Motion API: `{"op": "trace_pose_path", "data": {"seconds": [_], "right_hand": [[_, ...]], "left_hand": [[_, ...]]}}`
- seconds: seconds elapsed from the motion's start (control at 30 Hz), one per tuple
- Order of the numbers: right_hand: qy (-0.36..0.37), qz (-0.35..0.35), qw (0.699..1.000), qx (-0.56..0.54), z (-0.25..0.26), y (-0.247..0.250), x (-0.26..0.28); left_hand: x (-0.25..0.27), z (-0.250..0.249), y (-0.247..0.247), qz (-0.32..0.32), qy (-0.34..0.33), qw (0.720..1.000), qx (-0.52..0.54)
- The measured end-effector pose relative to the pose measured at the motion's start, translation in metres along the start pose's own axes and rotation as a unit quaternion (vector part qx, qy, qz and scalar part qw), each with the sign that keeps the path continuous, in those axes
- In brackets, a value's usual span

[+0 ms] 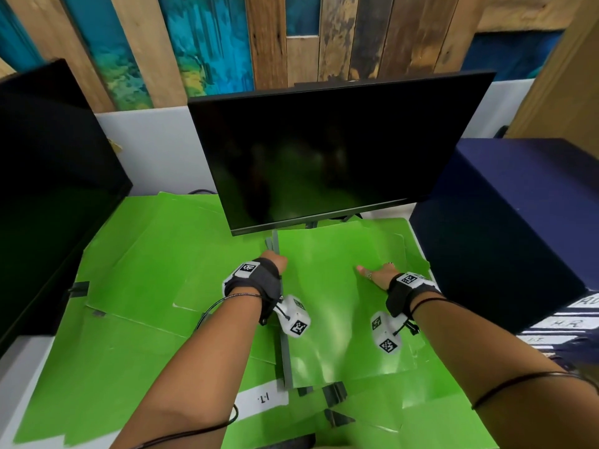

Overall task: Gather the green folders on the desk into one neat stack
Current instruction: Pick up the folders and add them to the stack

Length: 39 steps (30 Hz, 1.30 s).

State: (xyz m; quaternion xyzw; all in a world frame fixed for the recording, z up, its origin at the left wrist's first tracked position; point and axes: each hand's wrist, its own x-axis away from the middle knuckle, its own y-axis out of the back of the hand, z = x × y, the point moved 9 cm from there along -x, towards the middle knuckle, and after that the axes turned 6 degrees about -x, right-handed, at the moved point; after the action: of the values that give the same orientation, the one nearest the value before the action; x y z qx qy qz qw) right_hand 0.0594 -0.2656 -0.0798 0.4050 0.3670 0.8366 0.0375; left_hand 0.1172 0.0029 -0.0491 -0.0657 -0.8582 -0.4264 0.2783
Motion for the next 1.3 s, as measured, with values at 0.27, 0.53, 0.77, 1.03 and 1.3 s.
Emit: {"op": "trace_pose_path", "data": {"seconds": [0.27,0.53,0.77,1.03,1.3], "right_hand": [[-0.033,-0.086,0.996,0.000,-0.022,0.031,-0.012],[0.001,0.002,0.994,0.114,-0.034,0.024,-0.017],[-0.058,-0.125,0.989,0.044,-0.025,0.036,-0.001],[0.234,-0.073,0.958,0.151,0.081,-0.033,0.021],[0.211,-0.021,0.946,0.246,0.070,-0.079,0.010]], "left_hand": [[0.004,-0.013,-0.035,0.016,-0.038,0.999,0.029],[0.002,-0.019,-0.040,-0.020,-0.046,0.998,0.032],[0.007,-0.046,-0.057,0.006,-0.122,0.991,-0.050],[-0.002,-0.033,-0.040,-0.094,-0.152,0.948,-0.265],[-0.003,-0.018,-0.044,-0.055,-0.100,0.936,-0.332]]}}
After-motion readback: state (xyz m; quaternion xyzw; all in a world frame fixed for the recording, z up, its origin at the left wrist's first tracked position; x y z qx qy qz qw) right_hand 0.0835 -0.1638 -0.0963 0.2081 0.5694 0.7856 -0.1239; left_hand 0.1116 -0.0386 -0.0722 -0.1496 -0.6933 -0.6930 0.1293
